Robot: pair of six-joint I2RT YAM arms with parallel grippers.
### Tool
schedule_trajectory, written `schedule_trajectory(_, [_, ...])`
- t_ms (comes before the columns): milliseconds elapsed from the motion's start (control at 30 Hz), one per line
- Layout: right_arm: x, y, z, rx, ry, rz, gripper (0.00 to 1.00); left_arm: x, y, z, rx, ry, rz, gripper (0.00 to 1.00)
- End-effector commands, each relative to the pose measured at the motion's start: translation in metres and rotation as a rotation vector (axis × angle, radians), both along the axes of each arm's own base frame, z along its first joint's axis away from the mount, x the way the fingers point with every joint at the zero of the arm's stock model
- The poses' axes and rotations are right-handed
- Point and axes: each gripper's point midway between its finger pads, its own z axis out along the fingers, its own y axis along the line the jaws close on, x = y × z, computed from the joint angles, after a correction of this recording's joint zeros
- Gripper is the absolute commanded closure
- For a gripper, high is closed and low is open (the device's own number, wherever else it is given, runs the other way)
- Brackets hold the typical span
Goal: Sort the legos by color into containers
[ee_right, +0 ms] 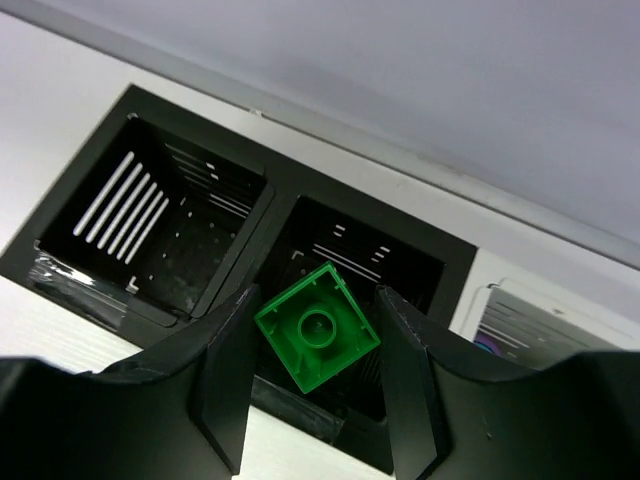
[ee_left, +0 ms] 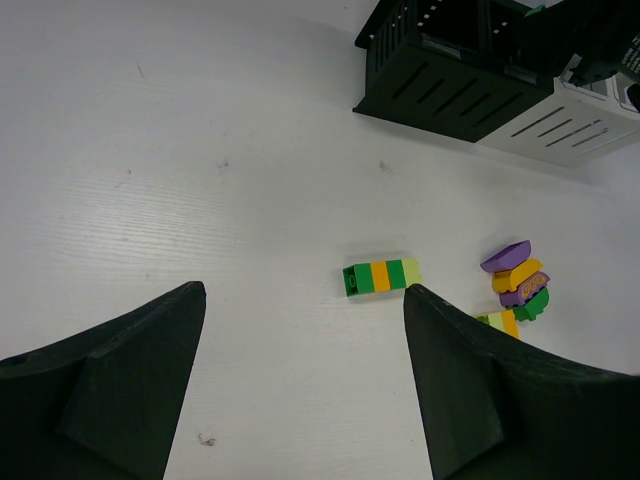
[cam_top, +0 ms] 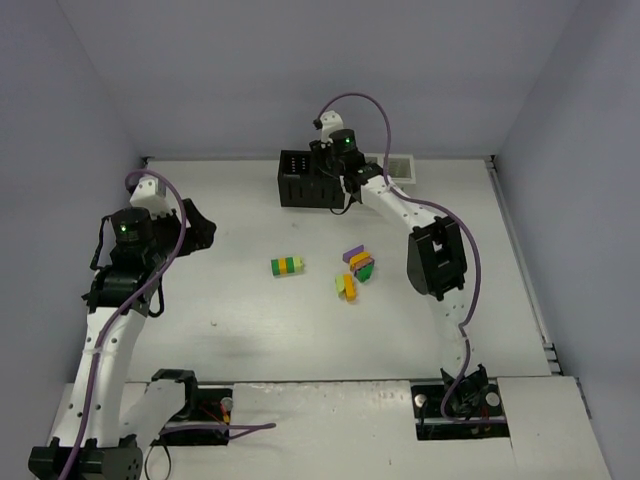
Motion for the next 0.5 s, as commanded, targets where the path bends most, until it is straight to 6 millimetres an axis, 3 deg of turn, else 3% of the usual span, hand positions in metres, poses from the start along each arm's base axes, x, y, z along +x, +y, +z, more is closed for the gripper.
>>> schedule_trajectory(0, [0.01, 0.01, 0.06, 0.058, -0.137, 0.019, 0.66, 0.007, -0.001, 0.03, -0.022, -0.088, -0.002, 0.26])
schedule_trajectory(67, [0.012, 0.009, 0.058, 0.055, -0.136, 0.016, 0.55, 0.007, -0.001, 0.03, -0.022, -0.089, -0.004, 0.26])
schedule_trajectory(167, [0.012, 0.009, 0.058, 0.051, -0.138, 0.018, 0.47, 0.007, -0.001, 0.03, -0.023, -0.088, -0.001, 0.26])
schedule_trajectory(333, [0.008, 0.007, 0.074, 0.063, -0.158, 0.02, 0.31, 0.007, -0.001, 0.03, -0.023, -0.088, -0.001, 0.26])
schedule_trajectory(467, [0.0, 0.003, 0.078, 0.067, -0.152, 0.016, 0.28, 0.006, -0.001, 0.029, -0.022, -0.088, -0.002, 0.26])
